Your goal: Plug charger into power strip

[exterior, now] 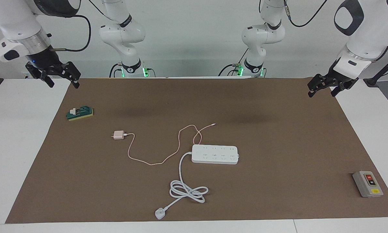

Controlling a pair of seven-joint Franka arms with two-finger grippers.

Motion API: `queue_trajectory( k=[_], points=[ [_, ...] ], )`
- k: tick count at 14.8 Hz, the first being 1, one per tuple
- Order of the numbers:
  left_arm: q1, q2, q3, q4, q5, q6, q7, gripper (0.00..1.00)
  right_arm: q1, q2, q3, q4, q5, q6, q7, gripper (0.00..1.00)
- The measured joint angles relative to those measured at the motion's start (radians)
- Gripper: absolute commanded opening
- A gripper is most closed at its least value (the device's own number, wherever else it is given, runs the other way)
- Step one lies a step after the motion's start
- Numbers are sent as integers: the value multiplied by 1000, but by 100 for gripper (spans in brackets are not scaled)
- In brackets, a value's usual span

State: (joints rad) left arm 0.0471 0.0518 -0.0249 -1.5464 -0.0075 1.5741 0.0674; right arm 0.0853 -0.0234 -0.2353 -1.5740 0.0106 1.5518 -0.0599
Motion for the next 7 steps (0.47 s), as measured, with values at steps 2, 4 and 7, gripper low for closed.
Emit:
queue_trajectory(
  k=[2, 4, 7],
  points=[
    [0, 0, 0, 0, 0, 0, 0, 100, 0, 0, 0, 0, 0, 0, 0, 100],
    [0, 0, 0, 0, 0, 0, 0, 100, 0, 0, 0, 0, 0, 0, 0, 100],
    [0, 0, 0, 4, 0, 0, 0, 100, 0, 0, 4, -1, 0, -7, 0, 100]
  ],
)
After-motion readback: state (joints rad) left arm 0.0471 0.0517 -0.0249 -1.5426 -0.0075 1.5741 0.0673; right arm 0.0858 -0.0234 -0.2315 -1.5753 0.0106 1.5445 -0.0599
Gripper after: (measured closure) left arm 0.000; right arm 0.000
